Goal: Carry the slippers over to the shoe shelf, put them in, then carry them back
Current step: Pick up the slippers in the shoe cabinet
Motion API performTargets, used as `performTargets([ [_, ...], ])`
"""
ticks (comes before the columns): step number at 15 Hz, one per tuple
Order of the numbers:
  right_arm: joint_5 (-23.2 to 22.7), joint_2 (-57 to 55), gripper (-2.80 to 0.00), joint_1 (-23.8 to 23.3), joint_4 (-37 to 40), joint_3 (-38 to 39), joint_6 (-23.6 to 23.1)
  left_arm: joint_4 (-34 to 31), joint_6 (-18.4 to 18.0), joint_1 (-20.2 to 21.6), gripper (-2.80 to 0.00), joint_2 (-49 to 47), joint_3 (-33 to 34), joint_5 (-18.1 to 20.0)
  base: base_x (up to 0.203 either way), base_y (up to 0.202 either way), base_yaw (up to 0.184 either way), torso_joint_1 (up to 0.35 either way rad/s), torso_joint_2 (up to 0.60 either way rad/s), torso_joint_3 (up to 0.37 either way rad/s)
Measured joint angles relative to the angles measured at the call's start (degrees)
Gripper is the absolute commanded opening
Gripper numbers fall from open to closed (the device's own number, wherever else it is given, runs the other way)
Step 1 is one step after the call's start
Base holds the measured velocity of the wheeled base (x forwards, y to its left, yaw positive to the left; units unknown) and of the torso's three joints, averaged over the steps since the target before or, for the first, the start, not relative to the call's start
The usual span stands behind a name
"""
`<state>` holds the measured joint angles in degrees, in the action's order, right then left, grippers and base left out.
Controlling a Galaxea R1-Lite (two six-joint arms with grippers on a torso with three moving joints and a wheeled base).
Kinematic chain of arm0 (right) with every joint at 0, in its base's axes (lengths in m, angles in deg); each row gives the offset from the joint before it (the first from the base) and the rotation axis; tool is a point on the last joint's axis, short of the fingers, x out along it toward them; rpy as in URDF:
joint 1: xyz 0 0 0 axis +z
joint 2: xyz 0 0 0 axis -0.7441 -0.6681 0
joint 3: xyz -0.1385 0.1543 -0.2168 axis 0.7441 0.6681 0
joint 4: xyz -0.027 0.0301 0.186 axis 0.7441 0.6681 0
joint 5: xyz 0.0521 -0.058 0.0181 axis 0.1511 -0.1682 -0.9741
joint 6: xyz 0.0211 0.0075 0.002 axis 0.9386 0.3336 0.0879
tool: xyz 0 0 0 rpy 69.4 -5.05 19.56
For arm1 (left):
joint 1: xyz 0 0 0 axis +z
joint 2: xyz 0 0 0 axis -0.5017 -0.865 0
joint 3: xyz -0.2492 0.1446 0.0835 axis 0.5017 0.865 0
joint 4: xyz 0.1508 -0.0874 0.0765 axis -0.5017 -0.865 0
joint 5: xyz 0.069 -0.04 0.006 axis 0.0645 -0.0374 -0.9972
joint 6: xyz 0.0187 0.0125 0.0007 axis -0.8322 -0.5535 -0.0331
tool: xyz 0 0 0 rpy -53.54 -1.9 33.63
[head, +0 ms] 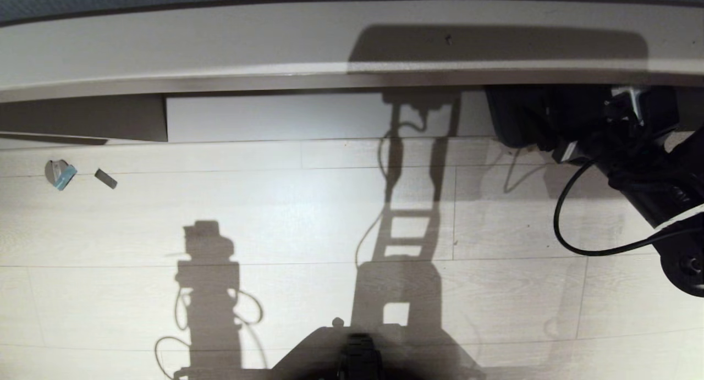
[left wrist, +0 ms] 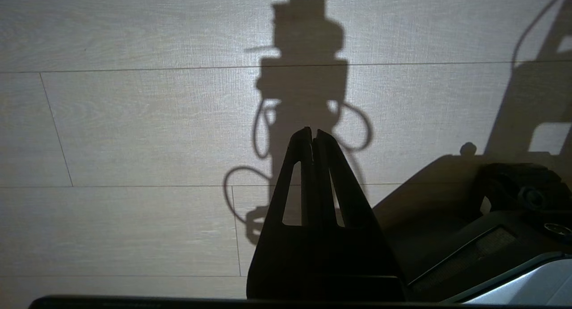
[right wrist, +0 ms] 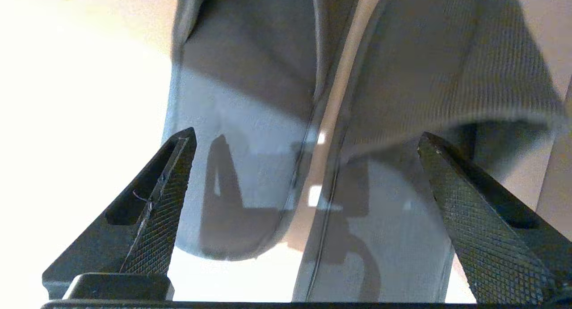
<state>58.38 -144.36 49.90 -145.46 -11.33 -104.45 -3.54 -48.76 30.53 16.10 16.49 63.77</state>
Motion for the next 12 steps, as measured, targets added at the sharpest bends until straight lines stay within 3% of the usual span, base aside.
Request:
performTargets([
  [6, -1.40, 7.28, 0.00, 0.33, 1.01, 9.58, 0.46, -0.01, 0.00, 0.00, -2.80, 0.00, 0.00, 0.01, 0.000, 0.000, 0.000, 0.000, 0.00, 0.000],
  [12, -1.71, 17.79, 0.00, 3.15, 8.70, 19.58, 1.38, 0.00, -0.01, 0.00, -2.80, 0.00, 0.00, 0.01, 0.000, 0.000, 0.000, 0.000, 0.00, 0.000],
])
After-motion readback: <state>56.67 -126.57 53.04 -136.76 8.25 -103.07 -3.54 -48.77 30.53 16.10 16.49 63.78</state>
